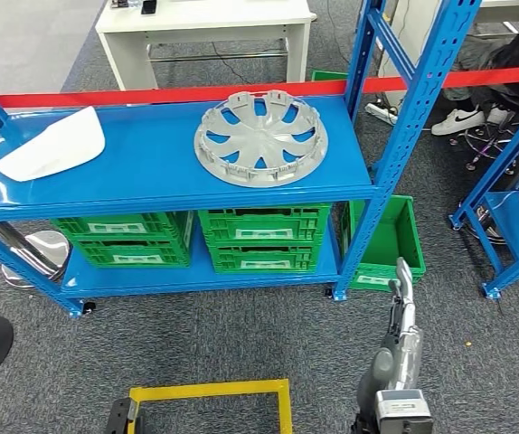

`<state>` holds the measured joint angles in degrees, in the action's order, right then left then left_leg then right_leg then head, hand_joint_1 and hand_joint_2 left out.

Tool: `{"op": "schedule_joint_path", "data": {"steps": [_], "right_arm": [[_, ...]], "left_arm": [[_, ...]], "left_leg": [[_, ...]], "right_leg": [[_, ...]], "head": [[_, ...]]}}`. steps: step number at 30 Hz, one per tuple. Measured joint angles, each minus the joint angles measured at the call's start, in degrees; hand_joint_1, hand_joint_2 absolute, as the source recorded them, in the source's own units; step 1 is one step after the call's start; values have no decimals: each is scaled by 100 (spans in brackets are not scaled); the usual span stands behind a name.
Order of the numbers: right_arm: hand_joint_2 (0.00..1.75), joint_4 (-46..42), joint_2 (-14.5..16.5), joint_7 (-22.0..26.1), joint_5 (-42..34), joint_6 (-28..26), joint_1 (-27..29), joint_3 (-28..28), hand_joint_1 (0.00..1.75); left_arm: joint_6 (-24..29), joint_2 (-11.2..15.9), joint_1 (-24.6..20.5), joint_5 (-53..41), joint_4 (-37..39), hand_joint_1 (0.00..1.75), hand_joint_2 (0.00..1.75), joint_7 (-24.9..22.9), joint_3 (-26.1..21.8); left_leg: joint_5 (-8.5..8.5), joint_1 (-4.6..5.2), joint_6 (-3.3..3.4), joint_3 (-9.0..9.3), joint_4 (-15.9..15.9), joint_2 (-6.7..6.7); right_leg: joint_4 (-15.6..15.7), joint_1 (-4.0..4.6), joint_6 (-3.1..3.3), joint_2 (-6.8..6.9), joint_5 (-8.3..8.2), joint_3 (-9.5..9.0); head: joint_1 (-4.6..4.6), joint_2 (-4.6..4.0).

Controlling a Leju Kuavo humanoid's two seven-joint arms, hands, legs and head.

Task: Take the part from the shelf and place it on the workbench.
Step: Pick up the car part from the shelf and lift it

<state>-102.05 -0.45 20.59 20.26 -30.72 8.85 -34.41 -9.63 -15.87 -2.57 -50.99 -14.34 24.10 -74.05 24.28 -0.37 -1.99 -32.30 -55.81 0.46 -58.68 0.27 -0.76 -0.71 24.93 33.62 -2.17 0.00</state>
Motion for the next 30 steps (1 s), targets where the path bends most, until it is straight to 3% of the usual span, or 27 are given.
{"op": "schedule_joint_path", "data": {"steps": [13,18,21,22,24,27,28,29,30], "right_arm": [[0,0,-83,-10,707,-219,-25,-127,0],[0,2,-97,-11,833,-244,-66,-193,0],[0,1,-99,-11,852,-255,-78,-213,0],[0,1,-101,-11,855,-260,-80,-219,0],[0,1,-105,-11,858,-269,-90,-224,0],[0,4,-120,-15,857,-272,-88,-225,0],[0,5,-127,-15,857,-272,-85,-225,0],[0,7,-133,-15,857,-272,-83,-225,0],[0,8,-138,-15,857,-272,-82,-225,0]], "left_arm": [[240,7,2,-241,0,0,0,-7,34],[292,34,4,-296,0,0,0,-16,112],[294,45,5,-301,1,0,0,-28,141],[294,45,4,-303,3,0,0,-31,145],[294,43,4,-305,8,0,0,-32,147],[294,45,21,-314,14,0,0,-35,148],[294,45,30,-316,16,0,0,-39,148],[294,46,37,-317,17,0,0,-44,148],[294,45,43,-319,20,0,0,-47,149]], "left_leg": [[16,11,22,-6,-14,0],[40,46,79,-20,-28,0],[13,47,149,1,30,-4],[-6,29,170,23,58,-7],[-32,-11,191,57,83,-13],[13,-25,188,51,82,-18],[40,-34,175,59,82,-17],[72,-47,156,77,80,-14],[81,-65,126,105,74,-15]], "right_leg": [[9,-14,-14,0,-4,-3],[20,-51,-65,-1,-3,-7],[-15,-66,-141,3,-67,-14],[-57,-60,-164,6,-42,-5],[-374,-59,-206,11,230,131],[-1393,-92,-268,15,766,578],[-1526,-105,-284,16,790,639],[-1433,-120,-299,19,701,590],[-1124,-139,-318,23,522,430]], "head": [[-1,0],[-2,0],[-4,0],[-1,0],[32,0],[62,0],[62,0],[62,0],[61,0]]}}
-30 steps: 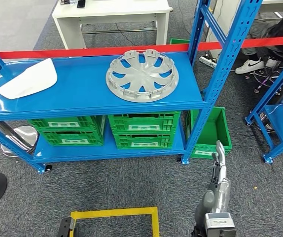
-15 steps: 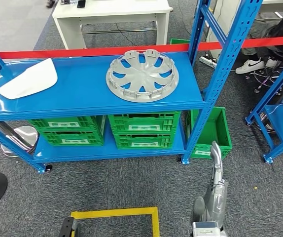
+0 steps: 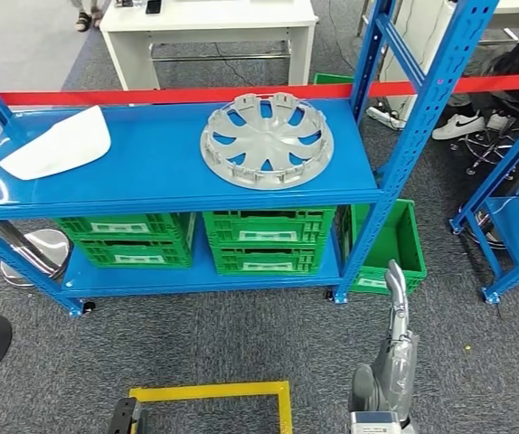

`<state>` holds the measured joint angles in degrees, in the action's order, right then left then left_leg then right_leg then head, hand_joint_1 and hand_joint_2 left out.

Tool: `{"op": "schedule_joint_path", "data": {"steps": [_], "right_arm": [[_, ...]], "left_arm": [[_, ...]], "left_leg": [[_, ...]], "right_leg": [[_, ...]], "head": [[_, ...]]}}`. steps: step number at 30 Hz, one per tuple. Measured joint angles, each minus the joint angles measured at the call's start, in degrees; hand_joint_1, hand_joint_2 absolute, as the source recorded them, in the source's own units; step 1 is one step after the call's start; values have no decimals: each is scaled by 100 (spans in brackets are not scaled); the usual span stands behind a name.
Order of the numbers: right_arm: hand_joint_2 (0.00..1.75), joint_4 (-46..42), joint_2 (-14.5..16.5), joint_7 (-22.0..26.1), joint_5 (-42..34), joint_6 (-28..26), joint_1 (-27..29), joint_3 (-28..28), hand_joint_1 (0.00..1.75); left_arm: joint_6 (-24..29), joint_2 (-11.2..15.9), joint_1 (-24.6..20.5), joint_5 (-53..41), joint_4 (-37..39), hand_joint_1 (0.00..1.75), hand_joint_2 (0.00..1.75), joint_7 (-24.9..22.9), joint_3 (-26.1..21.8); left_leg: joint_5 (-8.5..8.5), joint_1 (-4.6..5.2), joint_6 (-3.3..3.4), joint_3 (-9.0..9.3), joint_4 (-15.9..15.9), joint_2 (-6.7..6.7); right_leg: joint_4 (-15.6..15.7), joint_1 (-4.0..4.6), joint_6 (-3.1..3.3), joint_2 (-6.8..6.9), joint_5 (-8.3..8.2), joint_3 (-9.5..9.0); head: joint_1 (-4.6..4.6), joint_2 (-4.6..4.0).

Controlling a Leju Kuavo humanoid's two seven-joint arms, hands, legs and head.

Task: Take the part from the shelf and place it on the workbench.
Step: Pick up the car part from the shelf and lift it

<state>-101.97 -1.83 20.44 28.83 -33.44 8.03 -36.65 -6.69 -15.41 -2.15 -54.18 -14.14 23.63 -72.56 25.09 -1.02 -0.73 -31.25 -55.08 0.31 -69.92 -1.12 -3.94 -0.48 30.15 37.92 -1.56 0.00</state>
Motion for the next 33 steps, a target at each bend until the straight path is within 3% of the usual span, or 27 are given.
{"op": "schedule_joint_path", "data": {"steps": [2,3,6,8,10,12,13,14,15,17,19,20,24,33], "right_arm": [[0,3,-6,-1,0,-4,-1,-1,0],[0,6,-10,-1,0,-9,-1,-1,0],[0,11,-23,-3,0,-32,4,-5,0],[0,10,-27,-2,4,-48,0,-11,0],[0,10,-28,-1,10,-63,-6,-26,0],[0,11,-32,0,13,-68,-6,-43,0],[0,11,-34,0,13,-68,-3,-48,0],[0,11,-36,0,13,-68,-2,-50,0],[0,11,-37,0,13,-69,-2,-52,0],[0,11,-38,0,14,-75,-3,-56,0],[0,11,-43,-1,15,-87,-1,-60,0],[0,11,-46,-1,17,-96,-1,-62,0],[0,11,-56,3,32,-136,-10,-89,0],[0,12,-62,-1,37,-144,-17,-104,0]], "left_arm": [[9,5,3,-3,4,0,0,-3,1],[18,10,1,-4,5,0,0,-3,2],[40,20,6,-4,6,0,0,-5,4],[55,17,-5,-4,7,0,0,-7,5],[80,16,-27,-4,8,0,0,-7,7],[97,16,-27,-4,8,0,0,-8,9],[101,16,-20,-4,8,0,0,-9,9],[103,17,-13,-4,8,0,0,-10,9],[107,20,-10,-4,8,0,0,-11,9],[114,24,-11,3,8,0,0,-12,8],[133,24,-21,21,9,0,0,-16,9],[149,21,-22,33,9,0,0,-20,9],[217,8,-17,79,10,0,0,-35,7],[245,5,-23,81,10,0,0,-48,6]], "left_leg": [[15,-31,-89,54,-27,-2],[19,-37,-138,64,-42,-1],[16,-46,-258,80,-72,1],[71,-57,-300,47,-179,-5],[330,-53,-319,-233,-690,-10],[642,-45,-319,-713,-1479,-11],[689,-42,-308,-899,-1733,-10],[609,-35,-288,-980,-1772,-10],[408,-24,-260,-944,-1582,-10],[-92,17,-179,-668,-841,-12],[-270,52,-129,-452,-284,-16],[-271,57,-131,-419,-182,-14],[-282,59,-144,-403,-145,13],[-249,66,-55,-400,-148,19]], "right_leg": [[768,-30,-31,-1,-282,-385],[1007,-27,4,0,-332,-501],[1078,20,230,-8,-339,-548],[1085,22,313,-12,-361,-603],[1106,26,365,-8,-348,-643],[1109,53,410,-10,-319,-652],[1109,68,427,-16,-302,-663],[1109,81,438,-26,-281,-684],[1110,89,441,-36,-254,-717],[1112,97,419,-49,-193,-787],[1109,114,367,-55,-144,-801],[1107,126,357,-53,-120,-794],[1163,140,464,-42,-110,-827],[1305,131,278,-40,-137,-894]], "head": [[8,0],[12,0],[1,0],[-13,0],[-46,0],[-76,0],[-80,0],[-81,0],[-83,0],[-85,0],[-89,0],[-92,0],[-87,0],[-90,0]]}}
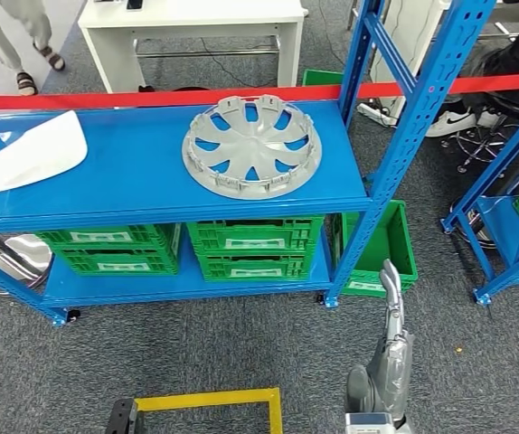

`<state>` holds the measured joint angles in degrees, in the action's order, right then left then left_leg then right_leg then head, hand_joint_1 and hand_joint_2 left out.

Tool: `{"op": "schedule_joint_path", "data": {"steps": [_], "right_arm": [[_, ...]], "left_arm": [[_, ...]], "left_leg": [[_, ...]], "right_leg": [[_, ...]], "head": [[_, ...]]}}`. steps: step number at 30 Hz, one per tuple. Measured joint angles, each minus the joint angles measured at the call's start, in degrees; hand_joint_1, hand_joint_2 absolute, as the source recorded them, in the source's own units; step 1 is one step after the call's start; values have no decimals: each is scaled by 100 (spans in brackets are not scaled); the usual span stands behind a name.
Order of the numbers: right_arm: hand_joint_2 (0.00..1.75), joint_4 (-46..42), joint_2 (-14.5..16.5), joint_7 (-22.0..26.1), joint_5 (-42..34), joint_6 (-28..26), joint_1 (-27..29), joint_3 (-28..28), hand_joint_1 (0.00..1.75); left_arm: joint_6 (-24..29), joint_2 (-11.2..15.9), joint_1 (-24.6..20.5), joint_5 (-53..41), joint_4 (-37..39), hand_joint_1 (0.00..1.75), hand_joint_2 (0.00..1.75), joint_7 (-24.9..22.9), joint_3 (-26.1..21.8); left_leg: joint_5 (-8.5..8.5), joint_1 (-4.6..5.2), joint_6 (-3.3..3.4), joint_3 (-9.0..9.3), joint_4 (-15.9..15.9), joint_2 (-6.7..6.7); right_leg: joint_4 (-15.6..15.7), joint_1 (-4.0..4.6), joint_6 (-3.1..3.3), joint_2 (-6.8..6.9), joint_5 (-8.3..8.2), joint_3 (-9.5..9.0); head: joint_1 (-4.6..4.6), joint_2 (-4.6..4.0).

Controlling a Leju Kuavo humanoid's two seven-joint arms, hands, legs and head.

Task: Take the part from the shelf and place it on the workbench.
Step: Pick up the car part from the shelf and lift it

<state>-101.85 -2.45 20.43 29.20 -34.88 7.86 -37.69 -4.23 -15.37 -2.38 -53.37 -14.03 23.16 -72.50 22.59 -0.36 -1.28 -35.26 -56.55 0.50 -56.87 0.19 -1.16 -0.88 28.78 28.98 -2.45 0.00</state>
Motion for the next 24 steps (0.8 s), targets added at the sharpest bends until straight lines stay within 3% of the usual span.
{"op": "schedule_joint_path", "data": {"steps": [9,15,20,24], "right_arm": [[0,4,-4,3,54,47,-20,-27,0],[0,57,-38,1,574,90,-101,-95,0],[0,119,-75,-66,1629,-194,-199,-121,0],[0,156,-102,-140,1689,-232,-237,-139,0]], "left_arm": [[24,-1,-1,-3,0,0,0,-8,0],[40,0,-8,-12,1,0,0,-8,0],[-5,3,-34,-52,10,0,0,-8,2],[-33,8,-40,-40,22,0,0,-8,2]], "left_leg": [[-13,-10,4,24,2,-1],[-13,-17,3,27,2,-1],[-13,-17,3,27,2,-1],[-13,-16,3,27,2,-1]], "right_leg": [[0,9,-20,0,-7,-16],[-1,18,-19,0,-7,-20],[-2,17,-19,0,-7,-21],[-2,17,-19,0,-7,-22]], "head": [[-2,0],[-2,0],[-2,0],[-2,0]]}}
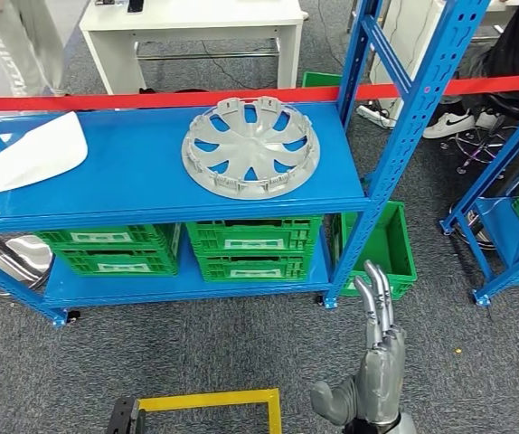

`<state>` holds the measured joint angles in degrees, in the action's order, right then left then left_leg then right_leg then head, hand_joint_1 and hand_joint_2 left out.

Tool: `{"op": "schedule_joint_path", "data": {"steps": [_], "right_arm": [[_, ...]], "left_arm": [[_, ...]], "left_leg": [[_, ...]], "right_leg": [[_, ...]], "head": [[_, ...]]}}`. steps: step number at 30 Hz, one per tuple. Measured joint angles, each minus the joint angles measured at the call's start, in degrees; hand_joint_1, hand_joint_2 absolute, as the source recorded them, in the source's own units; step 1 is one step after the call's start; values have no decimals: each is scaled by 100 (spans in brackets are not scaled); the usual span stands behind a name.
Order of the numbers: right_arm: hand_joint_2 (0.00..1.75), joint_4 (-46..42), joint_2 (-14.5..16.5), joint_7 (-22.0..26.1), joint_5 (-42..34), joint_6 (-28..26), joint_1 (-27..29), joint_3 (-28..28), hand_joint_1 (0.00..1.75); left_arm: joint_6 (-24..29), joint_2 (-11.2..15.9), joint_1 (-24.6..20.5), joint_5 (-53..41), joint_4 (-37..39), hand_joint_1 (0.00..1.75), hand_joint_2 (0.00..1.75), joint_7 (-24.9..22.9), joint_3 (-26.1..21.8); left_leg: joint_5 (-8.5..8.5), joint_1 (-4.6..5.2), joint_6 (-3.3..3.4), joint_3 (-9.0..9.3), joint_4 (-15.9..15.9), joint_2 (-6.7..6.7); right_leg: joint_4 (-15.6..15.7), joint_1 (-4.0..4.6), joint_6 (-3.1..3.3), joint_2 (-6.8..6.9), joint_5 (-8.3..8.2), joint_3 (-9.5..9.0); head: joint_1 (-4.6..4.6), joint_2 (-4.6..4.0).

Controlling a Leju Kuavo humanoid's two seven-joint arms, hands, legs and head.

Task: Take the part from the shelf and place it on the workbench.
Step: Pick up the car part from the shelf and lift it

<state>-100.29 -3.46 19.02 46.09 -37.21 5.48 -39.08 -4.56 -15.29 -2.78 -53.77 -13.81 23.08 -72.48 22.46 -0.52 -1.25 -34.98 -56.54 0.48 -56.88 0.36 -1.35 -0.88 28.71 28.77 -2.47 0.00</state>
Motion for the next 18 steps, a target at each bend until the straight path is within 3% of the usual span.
{"op": "schedule_joint_path", "data": {"steps": [18], "right_arm": [[0,106,-8,-98,-269,-89,17,-42,0]], "left_arm": [[5,10,2,22,4,0,0,0,-2]], "left_leg": [[0,0,0,1,0,0]], "right_leg": [[0,0,0,0,0,0]], "head": [[0,0]]}}
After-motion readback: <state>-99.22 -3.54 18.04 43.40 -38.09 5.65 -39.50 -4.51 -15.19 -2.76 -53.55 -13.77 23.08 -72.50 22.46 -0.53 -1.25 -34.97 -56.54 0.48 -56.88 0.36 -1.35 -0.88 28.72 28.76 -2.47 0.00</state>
